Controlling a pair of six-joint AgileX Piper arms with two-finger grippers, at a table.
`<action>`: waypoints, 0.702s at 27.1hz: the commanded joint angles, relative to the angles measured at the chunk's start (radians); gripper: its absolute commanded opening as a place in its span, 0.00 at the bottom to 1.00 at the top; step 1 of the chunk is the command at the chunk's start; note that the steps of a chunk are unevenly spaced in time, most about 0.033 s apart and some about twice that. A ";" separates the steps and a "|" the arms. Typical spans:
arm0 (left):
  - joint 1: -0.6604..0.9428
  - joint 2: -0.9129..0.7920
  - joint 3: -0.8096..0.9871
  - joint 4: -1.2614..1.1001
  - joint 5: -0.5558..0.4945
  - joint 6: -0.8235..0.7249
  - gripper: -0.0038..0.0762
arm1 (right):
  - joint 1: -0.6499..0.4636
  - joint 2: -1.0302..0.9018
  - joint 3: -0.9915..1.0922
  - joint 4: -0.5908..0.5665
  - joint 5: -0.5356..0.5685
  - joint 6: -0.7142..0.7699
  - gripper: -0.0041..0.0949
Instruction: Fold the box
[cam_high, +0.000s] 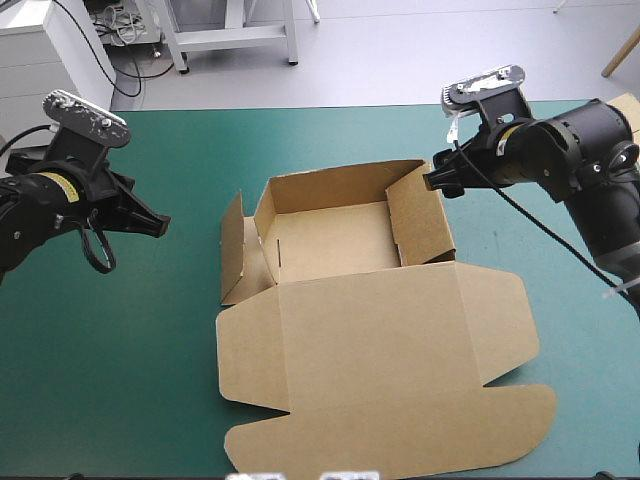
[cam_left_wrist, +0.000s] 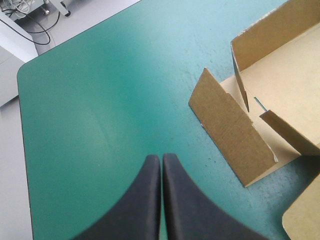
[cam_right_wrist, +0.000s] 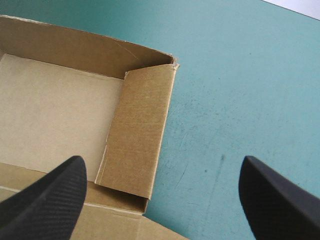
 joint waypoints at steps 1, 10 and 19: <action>0.002 -0.019 -0.030 0.005 -0.041 -0.011 0.04 | -0.001 0.005 -0.030 0.016 -0.042 -0.007 0.82; 0.002 -0.019 -0.030 -0.008 -0.003 -0.011 0.04 | -0.102 0.206 -0.030 0.157 -0.042 -0.030 0.82; 0.002 -0.019 -0.030 -0.043 -0.003 -0.011 0.04 | -0.152 0.427 -0.030 0.265 -0.042 -0.096 0.79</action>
